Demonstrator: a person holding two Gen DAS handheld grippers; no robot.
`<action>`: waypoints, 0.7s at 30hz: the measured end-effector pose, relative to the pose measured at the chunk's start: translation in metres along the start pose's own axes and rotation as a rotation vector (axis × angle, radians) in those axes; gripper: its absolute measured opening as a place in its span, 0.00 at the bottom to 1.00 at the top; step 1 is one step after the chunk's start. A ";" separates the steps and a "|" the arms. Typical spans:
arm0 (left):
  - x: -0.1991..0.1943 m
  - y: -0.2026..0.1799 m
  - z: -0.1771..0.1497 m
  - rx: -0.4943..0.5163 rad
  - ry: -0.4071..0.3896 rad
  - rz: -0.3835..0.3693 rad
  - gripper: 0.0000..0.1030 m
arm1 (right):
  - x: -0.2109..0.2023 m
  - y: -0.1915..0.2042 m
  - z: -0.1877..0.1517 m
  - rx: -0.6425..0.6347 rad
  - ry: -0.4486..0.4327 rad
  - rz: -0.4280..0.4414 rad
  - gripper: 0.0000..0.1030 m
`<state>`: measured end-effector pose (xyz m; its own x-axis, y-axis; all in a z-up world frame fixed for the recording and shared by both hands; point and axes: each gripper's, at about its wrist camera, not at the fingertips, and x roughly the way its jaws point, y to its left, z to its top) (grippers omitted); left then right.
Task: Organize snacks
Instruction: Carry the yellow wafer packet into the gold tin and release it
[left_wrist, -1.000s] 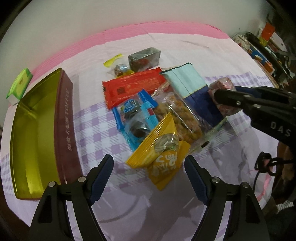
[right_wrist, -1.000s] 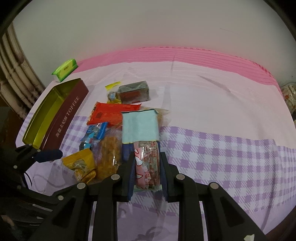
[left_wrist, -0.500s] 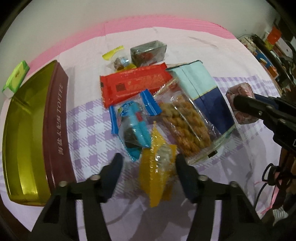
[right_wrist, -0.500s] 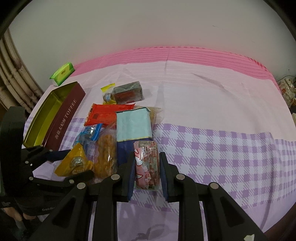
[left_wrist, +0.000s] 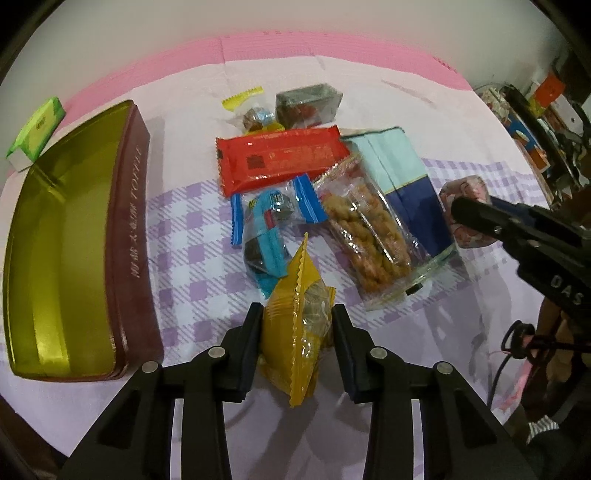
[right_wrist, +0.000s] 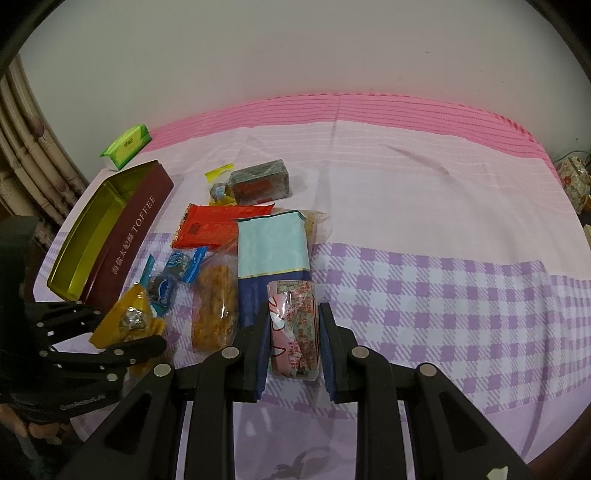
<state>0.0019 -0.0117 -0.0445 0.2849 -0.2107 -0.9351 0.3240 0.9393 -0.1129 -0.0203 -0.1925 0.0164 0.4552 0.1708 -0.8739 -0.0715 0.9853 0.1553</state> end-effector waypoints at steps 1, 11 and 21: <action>-0.003 0.001 0.000 0.002 -0.002 0.003 0.37 | 0.000 0.000 0.000 0.001 -0.001 -0.001 0.22; -0.050 0.026 0.018 -0.025 -0.109 0.034 0.36 | 0.001 0.005 0.002 -0.006 -0.002 -0.013 0.22; -0.056 0.113 0.027 -0.162 -0.138 0.207 0.36 | -0.002 0.009 0.007 -0.009 -0.011 -0.028 0.22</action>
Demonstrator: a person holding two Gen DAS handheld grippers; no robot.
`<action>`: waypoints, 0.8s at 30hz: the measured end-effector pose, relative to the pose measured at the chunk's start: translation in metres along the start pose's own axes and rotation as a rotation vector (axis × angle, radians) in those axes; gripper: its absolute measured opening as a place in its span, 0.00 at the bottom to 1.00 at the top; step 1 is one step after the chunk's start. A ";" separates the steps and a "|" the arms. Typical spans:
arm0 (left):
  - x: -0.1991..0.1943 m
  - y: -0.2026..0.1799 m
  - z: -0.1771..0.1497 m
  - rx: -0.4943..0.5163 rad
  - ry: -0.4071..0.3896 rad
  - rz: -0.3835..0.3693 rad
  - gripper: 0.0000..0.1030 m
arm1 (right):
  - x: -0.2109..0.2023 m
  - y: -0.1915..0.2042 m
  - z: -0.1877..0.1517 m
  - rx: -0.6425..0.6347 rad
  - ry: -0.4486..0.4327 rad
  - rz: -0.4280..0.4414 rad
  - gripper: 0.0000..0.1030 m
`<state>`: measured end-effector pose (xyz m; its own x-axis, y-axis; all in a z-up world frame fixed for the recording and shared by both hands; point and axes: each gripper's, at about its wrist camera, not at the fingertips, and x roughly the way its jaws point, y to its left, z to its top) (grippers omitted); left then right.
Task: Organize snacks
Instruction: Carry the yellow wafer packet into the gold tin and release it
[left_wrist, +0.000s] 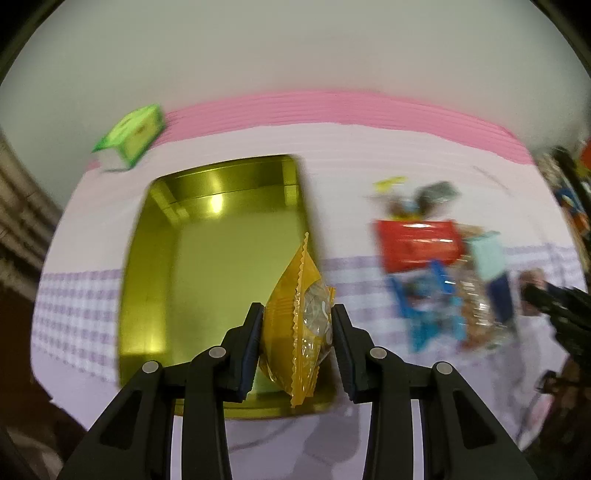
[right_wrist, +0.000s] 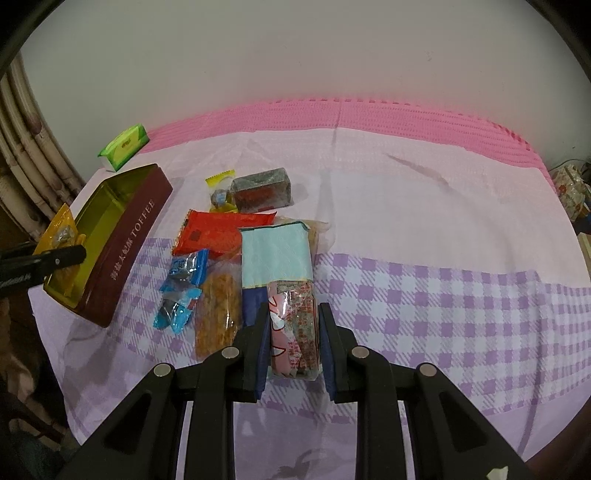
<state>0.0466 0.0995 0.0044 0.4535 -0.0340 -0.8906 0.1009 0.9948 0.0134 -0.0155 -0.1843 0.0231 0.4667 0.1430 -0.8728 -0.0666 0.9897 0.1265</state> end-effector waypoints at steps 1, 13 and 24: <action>0.004 0.009 0.000 -0.011 0.008 0.023 0.36 | -0.001 0.000 0.001 0.000 -0.001 -0.002 0.22; 0.042 0.082 -0.012 -0.100 0.068 0.187 0.37 | -0.002 0.022 0.014 -0.041 -0.003 -0.016 0.22; 0.058 0.089 -0.022 -0.093 0.127 0.217 0.37 | 0.001 0.053 0.028 -0.104 0.000 -0.003 0.22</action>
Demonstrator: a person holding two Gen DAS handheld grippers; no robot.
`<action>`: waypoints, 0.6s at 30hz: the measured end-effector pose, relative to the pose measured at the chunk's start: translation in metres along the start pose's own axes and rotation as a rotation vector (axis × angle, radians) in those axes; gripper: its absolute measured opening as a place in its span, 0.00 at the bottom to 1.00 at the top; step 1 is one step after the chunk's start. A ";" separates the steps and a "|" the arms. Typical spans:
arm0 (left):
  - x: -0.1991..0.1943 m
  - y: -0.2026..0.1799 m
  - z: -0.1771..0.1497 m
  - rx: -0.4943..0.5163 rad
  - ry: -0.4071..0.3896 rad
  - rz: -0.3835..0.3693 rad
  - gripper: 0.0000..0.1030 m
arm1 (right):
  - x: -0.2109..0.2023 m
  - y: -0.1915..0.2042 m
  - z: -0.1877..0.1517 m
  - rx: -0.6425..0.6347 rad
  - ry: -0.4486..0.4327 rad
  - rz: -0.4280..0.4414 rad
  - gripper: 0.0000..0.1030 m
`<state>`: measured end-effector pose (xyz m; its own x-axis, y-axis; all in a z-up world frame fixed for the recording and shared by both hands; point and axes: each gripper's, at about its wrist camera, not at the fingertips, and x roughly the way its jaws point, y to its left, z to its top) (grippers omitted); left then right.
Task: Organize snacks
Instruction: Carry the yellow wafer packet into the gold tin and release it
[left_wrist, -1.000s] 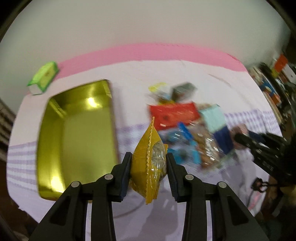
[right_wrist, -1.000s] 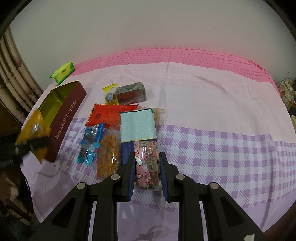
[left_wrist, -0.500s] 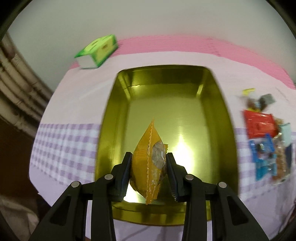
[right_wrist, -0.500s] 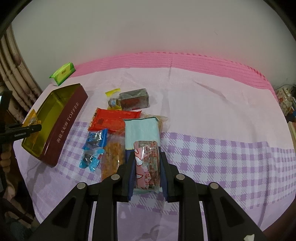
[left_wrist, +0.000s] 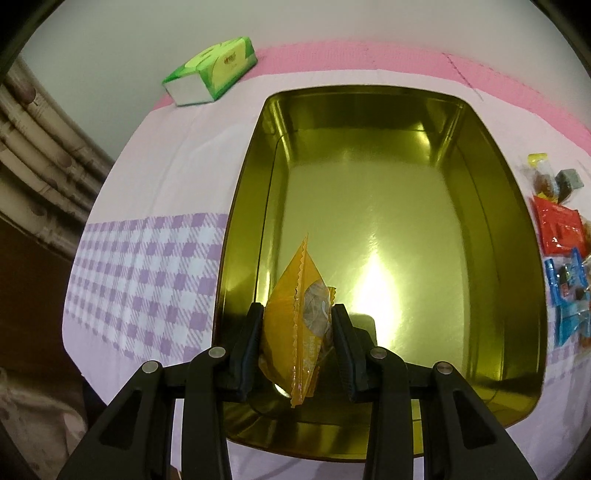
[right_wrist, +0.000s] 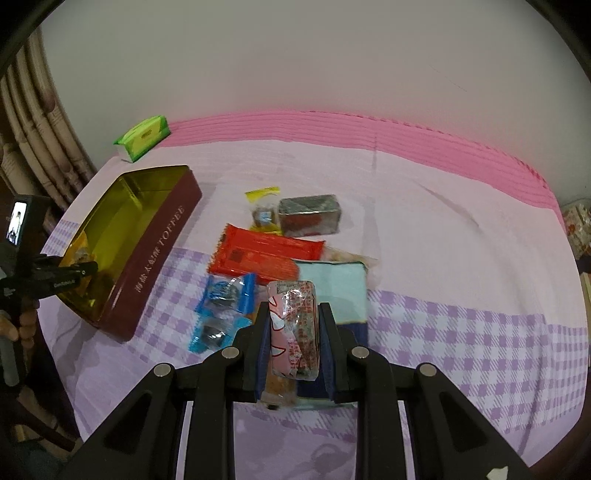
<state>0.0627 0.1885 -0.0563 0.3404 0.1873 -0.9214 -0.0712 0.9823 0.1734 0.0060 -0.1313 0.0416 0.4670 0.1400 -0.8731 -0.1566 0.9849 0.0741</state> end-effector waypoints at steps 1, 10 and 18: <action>0.001 0.001 0.000 -0.004 0.005 -0.002 0.37 | 0.001 0.003 0.001 -0.004 0.000 0.002 0.22; 0.003 -0.002 -0.001 0.003 0.014 -0.021 0.38 | 0.010 0.038 0.022 -0.060 -0.001 0.060 0.22; -0.002 0.011 0.003 -0.063 0.020 -0.093 0.41 | 0.025 0.090 0.048 -0.127 -0.021 0.139 0.22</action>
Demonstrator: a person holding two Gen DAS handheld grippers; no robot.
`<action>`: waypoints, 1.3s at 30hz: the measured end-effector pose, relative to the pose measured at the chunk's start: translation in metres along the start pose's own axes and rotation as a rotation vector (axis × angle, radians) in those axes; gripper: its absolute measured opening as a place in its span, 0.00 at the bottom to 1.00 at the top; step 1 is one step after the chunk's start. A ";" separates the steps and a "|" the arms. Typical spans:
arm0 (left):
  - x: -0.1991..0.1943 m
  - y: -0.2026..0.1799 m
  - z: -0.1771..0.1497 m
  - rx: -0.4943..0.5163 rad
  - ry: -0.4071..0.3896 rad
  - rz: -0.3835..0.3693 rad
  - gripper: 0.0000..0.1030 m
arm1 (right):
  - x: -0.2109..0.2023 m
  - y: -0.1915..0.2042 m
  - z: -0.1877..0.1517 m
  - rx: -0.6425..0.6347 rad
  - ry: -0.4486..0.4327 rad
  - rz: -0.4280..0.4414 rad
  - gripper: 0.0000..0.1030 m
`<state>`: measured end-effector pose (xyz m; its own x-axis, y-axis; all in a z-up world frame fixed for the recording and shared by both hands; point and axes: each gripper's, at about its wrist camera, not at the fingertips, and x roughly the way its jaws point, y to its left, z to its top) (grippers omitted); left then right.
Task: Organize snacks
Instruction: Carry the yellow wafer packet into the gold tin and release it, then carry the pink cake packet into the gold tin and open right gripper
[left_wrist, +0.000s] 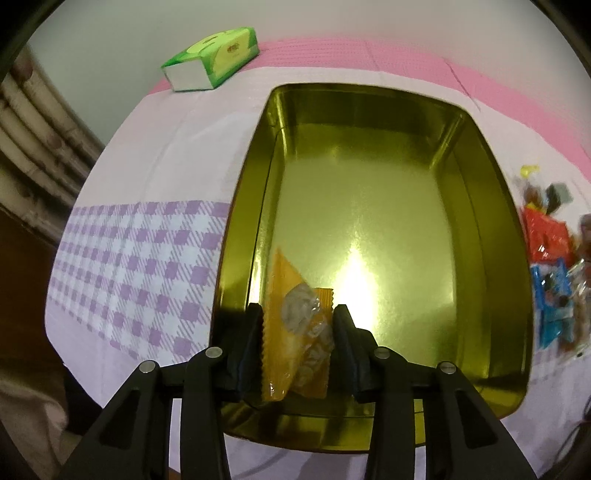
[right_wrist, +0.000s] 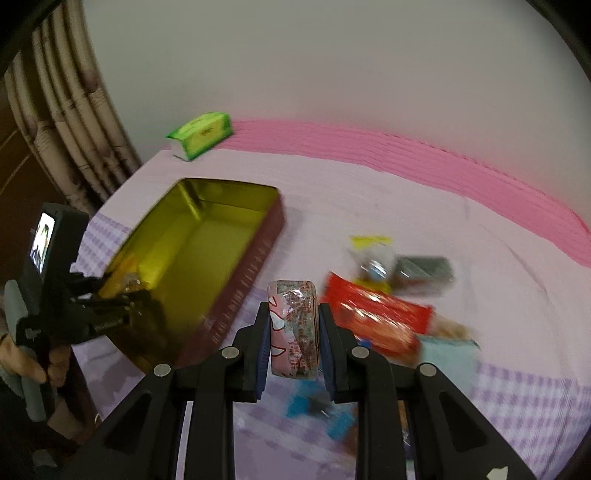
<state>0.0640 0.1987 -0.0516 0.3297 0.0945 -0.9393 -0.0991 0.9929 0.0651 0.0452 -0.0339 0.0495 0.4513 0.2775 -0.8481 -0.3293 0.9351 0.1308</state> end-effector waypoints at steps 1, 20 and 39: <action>-0.002 0.002 0.000 -0.010 -0.001 -0.008 0.41 | 0.004 0.006 0.004 -0.007 -0.001 0.009 0.22; -0.058 0.028 -0.023 -0.129 -0.163 0.002 0.47 | 0.075 0.092 0.047 -0.166 0.046 0.090 0.22; -0.048 0.038 -0.026 -0.152 -0.118 -0.137 0.53 | 0.104 0.104 0.043 -0.225 0.099 0.053 0.22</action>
<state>0.0202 0.2301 -0.0130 0.4566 -0.0235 -0.8894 -0.1829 0.9758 -0.1197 0.0936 0.1018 -0.0035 0.3490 0.2917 -0.8906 -0.5319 0.8441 0.0680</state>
